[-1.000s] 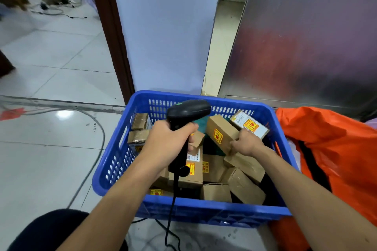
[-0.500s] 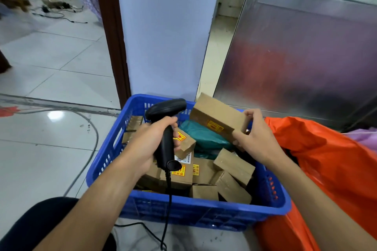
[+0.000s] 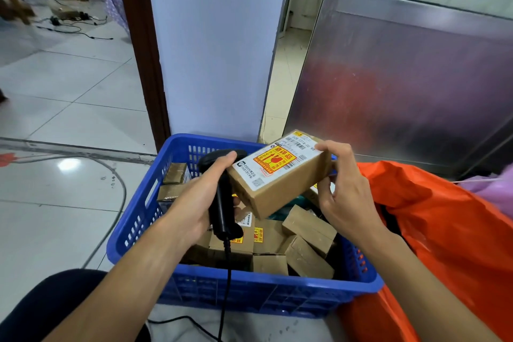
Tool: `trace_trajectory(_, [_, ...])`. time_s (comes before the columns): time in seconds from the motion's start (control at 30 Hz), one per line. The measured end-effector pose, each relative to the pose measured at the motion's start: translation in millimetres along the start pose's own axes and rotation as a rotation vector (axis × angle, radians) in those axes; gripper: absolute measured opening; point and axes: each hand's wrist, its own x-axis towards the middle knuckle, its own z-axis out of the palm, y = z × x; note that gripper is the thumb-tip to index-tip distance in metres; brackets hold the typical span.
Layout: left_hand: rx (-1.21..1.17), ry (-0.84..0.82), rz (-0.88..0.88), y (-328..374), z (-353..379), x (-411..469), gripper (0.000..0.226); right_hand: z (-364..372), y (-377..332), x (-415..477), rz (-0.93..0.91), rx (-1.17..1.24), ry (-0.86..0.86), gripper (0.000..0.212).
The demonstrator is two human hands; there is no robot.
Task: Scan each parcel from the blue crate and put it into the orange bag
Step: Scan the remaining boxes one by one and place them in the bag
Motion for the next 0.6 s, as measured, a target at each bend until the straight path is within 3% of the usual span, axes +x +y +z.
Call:
trace_trajectory(0.27, [0.092,-0.113,0.048,-4,7,-7,0.052,-3,3,5,0.023,0.001,0.034,0.078])
trace_trajectory(0.37, [0.041,-0.107,0.077,-3,7,-7,0.048,-1,-3,7,0.298,0.278,-0.001,0.068])
trace_trajectory(0.43, [0.007,-0.077,0.113,-2,7,-7,0.048,1,-9,11,0.512,0.52,-0.106,0.044])
trace_trajectory(0.5, [0.017,-0.032,0.153,-2,7,-7,0.046,3,-16,13,0.675,0.716,-0.216,0.055])
trace_trajectory(0.6, [0.062,0.006,0.188,-5,9,-7,0.039,12,-22,10,0.694,0.801,-0.338,0.071])
